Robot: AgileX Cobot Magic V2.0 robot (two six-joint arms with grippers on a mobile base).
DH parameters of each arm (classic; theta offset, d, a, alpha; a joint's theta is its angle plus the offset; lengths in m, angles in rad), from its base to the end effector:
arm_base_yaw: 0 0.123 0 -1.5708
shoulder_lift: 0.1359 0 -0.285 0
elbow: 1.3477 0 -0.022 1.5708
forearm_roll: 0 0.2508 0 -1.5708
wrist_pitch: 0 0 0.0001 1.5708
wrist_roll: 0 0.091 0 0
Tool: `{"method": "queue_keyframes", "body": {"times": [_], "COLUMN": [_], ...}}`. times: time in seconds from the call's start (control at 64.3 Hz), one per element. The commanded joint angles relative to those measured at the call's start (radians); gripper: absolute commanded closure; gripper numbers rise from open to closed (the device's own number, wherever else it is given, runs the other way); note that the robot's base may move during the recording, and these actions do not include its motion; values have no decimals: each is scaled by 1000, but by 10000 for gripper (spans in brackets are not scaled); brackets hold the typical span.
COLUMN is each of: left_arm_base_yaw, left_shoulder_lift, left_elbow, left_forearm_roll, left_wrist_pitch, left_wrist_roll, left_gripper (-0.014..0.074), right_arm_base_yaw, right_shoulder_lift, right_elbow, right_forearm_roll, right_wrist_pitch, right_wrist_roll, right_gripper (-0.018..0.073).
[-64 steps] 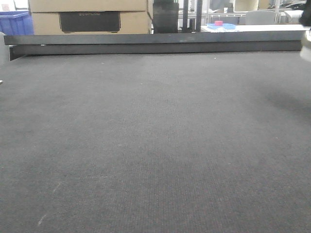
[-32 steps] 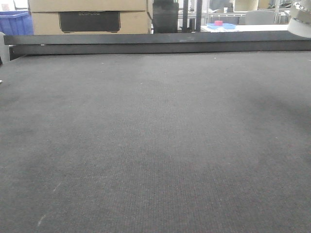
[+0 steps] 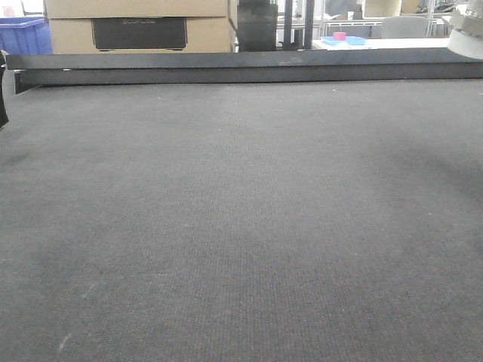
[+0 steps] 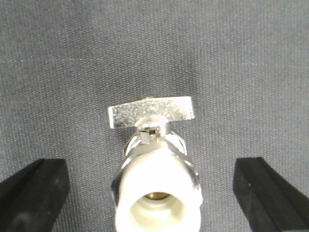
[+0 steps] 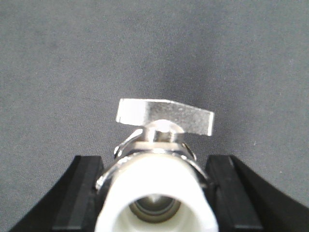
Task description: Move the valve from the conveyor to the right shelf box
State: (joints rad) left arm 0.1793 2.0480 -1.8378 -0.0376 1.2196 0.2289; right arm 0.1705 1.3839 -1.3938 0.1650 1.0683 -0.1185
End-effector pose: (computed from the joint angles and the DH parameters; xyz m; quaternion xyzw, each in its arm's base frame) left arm 0.4297 0.0746 0.2586 0.0202 0.9931 0.0052 0.1152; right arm 0.2778 0.0611 0.3797 -0.1207 0.9446 0.0883 0.2921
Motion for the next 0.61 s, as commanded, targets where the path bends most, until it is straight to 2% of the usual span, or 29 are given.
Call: {"method": "queue_keyframes", "body": {"times": [0.0, 0.078, 0.187, 0.358, 0.591], "left_arm_base_yaw": [2, 2, 2, 2, 0], "left_shoulder_lift": [-2, -2, -2, -2, -35], "left_elbow": [-11, -11, -11, -11, -11], "left_forearm_roll": [0, 4, 4, 4, -19], "left_wrist_pitch": [-12, -25, -34, -14, 1], "left_wrist_roll": [2, 2, 2, 2, 2], "left_gripper": [70, 186, 410, 711, 707], "right_arm_base_yaw": [1, 1, 1, 1, 1], "right_shoulder_lift": [-16, -16, -16, -16, -16], "right_elbow": [-9, -9, -9, -9, -9], "right_forearm_roll": [-2, -2, -2, -2, -2], "right_wrist_pitch": [-42, -42, -42, -42, -49], "right_wrist_roll": [-6, -6, -6, -6, -6], "right_gripper": [712, 712, 712, 712, 712]}}
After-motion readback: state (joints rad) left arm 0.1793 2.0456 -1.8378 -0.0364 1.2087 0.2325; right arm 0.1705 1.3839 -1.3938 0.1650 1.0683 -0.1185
